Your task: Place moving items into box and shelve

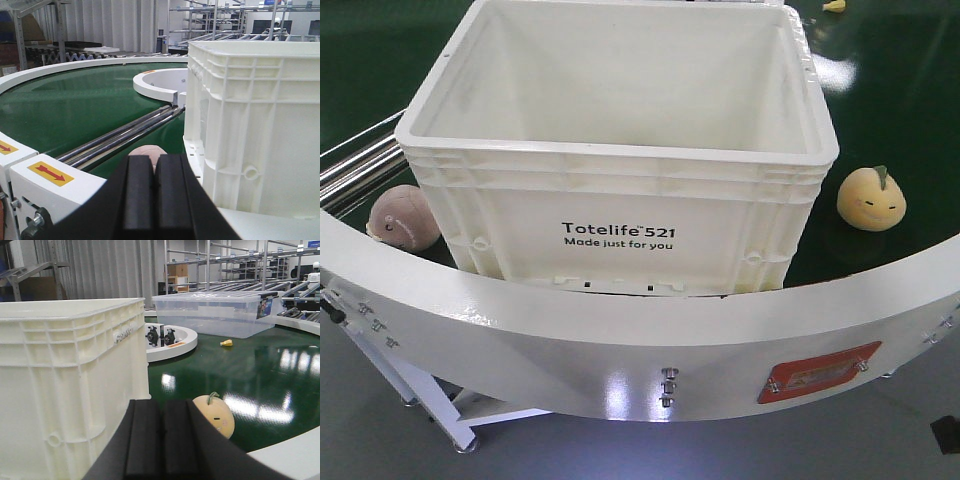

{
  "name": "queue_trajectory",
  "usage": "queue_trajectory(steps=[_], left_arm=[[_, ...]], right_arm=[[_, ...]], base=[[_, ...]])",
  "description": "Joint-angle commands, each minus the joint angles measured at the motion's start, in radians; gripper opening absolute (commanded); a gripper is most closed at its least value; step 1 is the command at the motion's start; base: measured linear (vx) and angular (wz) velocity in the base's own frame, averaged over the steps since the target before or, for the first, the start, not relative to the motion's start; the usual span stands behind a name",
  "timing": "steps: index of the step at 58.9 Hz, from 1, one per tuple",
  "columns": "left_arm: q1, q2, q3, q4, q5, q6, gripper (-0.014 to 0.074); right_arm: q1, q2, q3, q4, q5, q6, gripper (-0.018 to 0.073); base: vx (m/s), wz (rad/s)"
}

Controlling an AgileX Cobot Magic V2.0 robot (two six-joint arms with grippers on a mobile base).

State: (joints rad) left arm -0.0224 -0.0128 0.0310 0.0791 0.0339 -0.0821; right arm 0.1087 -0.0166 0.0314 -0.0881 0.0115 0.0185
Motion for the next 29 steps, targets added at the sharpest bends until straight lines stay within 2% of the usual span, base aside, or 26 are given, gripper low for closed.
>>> queue_trajectory(steps=[1,29], left_arm=[[-0.002,-0.014,0.025,-0.004,-0.08,-0.01,-0.0022],[-0.002,-0.014,0.025,-0.004,-0.08,-0.01,-0.0022]], right_arm=[[0.003,-0.008,0.018,-0.011,-0.082,-0.007,-0.0015],[0.003,-0.008,0.018,-0.011,-0.082,-0.007,-0.0015]], base=[[0.0,0.0],[0.0,0.0]])
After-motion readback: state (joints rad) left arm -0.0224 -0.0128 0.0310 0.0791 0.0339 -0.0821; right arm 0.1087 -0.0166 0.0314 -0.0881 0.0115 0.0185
